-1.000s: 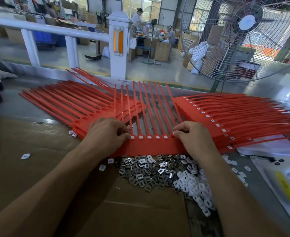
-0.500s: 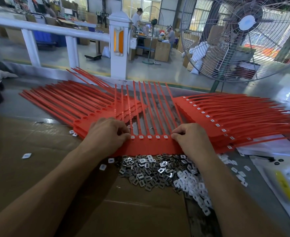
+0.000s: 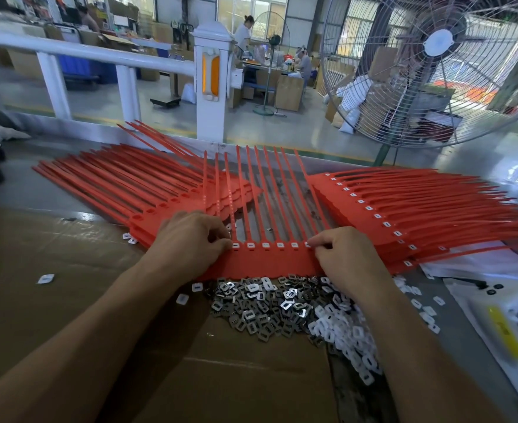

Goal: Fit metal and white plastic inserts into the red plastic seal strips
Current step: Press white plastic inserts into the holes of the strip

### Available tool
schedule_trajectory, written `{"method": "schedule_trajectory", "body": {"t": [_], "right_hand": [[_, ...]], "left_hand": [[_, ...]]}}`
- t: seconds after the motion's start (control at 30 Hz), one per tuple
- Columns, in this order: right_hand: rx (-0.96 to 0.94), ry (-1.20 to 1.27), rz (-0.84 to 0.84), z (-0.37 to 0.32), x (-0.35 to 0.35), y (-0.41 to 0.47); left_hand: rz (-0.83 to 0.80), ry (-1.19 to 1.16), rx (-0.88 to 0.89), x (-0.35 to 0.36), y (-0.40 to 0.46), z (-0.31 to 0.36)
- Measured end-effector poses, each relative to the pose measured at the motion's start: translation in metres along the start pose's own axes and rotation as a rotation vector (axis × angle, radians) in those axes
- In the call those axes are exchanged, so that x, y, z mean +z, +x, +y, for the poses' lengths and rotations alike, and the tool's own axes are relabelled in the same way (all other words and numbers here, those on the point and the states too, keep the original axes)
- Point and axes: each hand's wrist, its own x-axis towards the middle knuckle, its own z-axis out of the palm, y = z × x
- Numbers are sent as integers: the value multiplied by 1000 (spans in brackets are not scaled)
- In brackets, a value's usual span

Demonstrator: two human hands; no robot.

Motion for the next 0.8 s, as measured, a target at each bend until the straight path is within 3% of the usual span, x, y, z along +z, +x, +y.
{"method": "schedule_trajectory", "body": {"t": [0.33, 0.5, 0.6, 0.8], "right_hand": [[-96, -359, -34, -18, -1, -4], [-73, -213, -14, -16, 0, -12], [-158, -78, -1, -17, -2, -12], [-370, 141, -406, -25, -5, -16]], "left_hand": [[-4, 26, 2, 3, 0, -1], [5, 5, -3, 1, -2, -1], [9, -2, -2, 0, -2, -1], [13, -11, -5, 1, 0, -1]]}}
